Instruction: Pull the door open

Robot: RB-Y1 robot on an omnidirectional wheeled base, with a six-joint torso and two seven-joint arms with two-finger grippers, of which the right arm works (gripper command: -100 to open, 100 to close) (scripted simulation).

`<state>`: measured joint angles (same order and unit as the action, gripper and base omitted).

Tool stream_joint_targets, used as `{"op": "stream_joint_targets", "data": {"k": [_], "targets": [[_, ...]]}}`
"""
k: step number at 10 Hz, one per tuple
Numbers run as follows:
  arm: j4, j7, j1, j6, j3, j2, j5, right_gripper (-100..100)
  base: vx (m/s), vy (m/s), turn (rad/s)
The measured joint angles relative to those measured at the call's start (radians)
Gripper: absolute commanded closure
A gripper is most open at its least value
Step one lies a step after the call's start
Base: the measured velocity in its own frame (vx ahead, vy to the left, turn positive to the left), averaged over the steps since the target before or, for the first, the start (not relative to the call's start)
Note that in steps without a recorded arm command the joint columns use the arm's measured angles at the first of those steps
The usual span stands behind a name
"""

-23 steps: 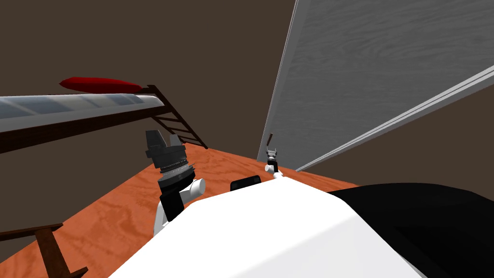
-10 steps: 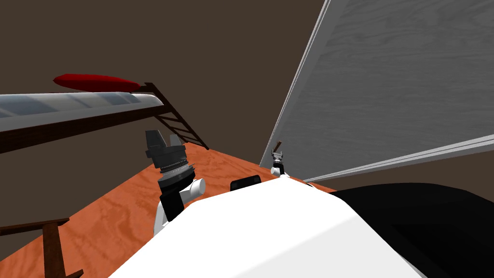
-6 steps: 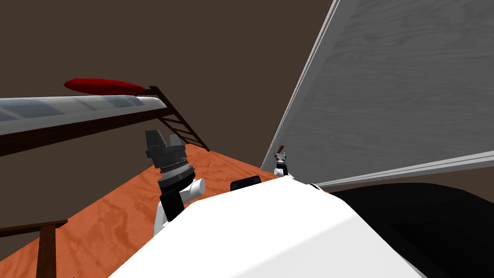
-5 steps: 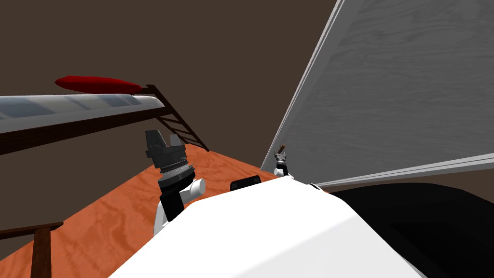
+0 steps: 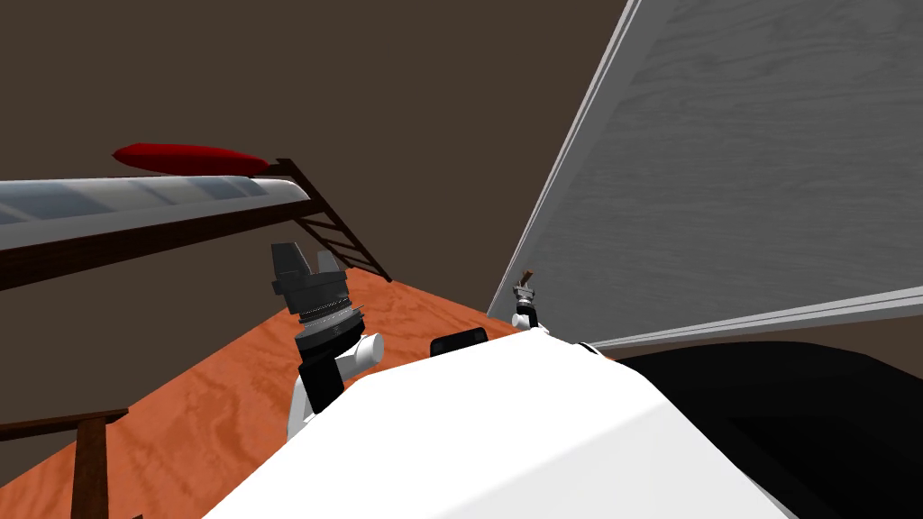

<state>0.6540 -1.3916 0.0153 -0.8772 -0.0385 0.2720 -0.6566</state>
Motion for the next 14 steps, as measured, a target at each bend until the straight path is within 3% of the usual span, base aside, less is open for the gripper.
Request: {"op": "stream_joint_targets", "data": {"k": [5,7,9,11,14], "targets": [[0.014,-0.004,0.004,0.012,0.015,0.007,-0.002,100,-0.182,-0.006,0.111],[-0.008,-0.017,0.018,0.009,0.030,0.010,-0.001,100,-0.234,-0.009,0.155],[0.010,-0.018,0.015,0.024,0.042,0.014,-0.004,100,-0.255,0.006,0.161],[-0.017,-0.033,0.034,0.020,0.059,0.020,-0.003,100,-0.250,-0.025,0.126],[-0.003,-0.038,0.030,0.030,0.075,0.022,0.003,100,-0.161,0.004,0.051]]}}
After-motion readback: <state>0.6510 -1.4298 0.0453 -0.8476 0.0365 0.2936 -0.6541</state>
